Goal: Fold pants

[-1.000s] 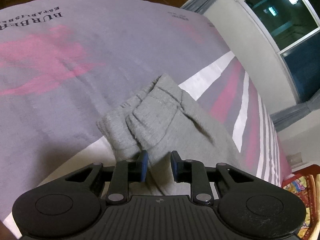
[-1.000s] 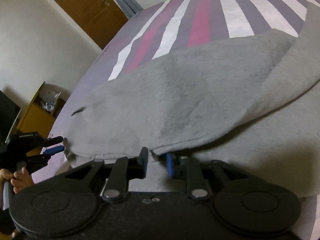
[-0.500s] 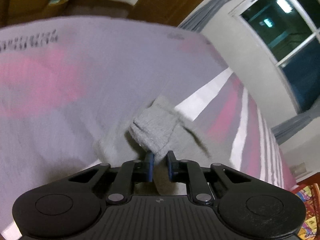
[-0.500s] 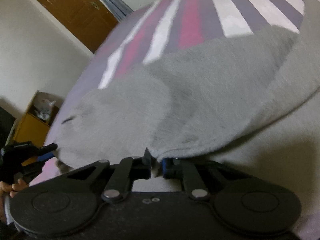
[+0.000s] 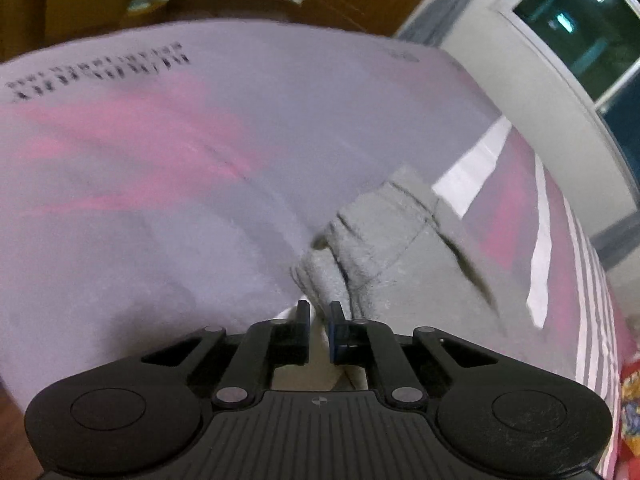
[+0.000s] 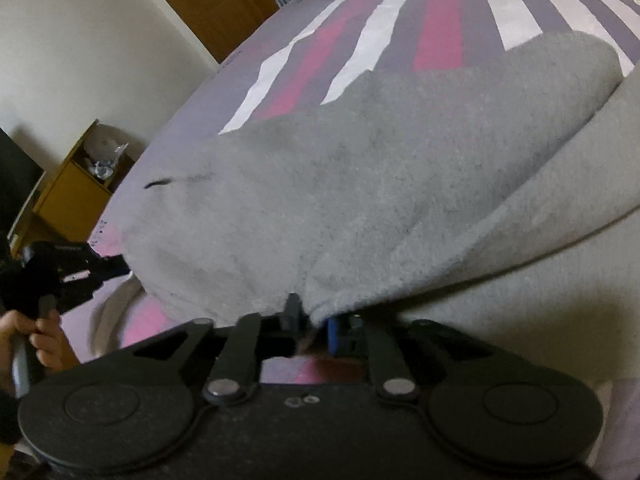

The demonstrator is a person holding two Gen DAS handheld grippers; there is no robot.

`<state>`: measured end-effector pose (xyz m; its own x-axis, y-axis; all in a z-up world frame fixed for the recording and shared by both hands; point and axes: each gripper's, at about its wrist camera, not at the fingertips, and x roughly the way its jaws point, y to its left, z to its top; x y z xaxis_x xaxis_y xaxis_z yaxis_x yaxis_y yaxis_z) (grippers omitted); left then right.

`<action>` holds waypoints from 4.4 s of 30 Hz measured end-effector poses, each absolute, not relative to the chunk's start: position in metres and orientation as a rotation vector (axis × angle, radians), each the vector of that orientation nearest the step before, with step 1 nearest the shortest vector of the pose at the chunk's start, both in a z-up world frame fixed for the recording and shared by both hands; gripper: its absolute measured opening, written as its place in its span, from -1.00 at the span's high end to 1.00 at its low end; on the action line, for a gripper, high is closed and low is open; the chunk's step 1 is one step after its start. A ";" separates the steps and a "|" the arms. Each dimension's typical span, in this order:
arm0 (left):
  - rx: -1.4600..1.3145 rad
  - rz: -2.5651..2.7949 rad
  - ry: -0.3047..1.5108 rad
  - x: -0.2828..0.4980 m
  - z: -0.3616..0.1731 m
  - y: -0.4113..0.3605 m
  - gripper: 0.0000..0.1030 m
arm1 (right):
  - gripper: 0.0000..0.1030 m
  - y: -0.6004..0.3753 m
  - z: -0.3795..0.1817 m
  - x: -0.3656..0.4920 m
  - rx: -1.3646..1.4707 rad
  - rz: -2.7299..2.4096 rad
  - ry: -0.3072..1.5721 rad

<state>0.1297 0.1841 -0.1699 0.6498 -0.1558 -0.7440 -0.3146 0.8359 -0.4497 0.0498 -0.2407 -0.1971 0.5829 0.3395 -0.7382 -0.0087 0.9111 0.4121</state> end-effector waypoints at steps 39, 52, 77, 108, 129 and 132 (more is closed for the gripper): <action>-0.344 -0.268 0.905 0.122 -0.187 0.037 0.86 | 0.94 -0.373 -0.155 0.029 0.137 -0.334 1.080; -0.281 -0.247 0.911 0.122 -0.181 0.027 0.86 | 0.07 -0.390 -0.140 0.002 0.217 -0.374 0.931; -0.255 -0.243 0.919 0.123 -0.182 0.023 0.86 | 0.62 -0.460 -0.170 -0.068 0.307 -0.574 0.891; -0.152 -0.190 0.925 0.124 -0.178 0.004 0.86 | 0.09 -0.567 -0.156 -0.122 0.574 -0.694 0.642; -0.082 -0.147 0.924 0.119 -0.173 -0.008 0.86 | 0.80 -0.588 -0.181 -0.161 0.675 -0.682 0.577; -0.077 -0.141 0.921 0.119 -0.173 -0.011 0.86 | 0.51 -0.601 -0.175 -0.161 0.738 -0.655 0.533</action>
<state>0.1189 -0.0108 -0.1726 0.5964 -0.1545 -0.7877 0.0886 0.9880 -0.1267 -0.1605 -0.6006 -0.1749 0.6793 -0.3492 -0.6455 0.7031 0.5617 0.4360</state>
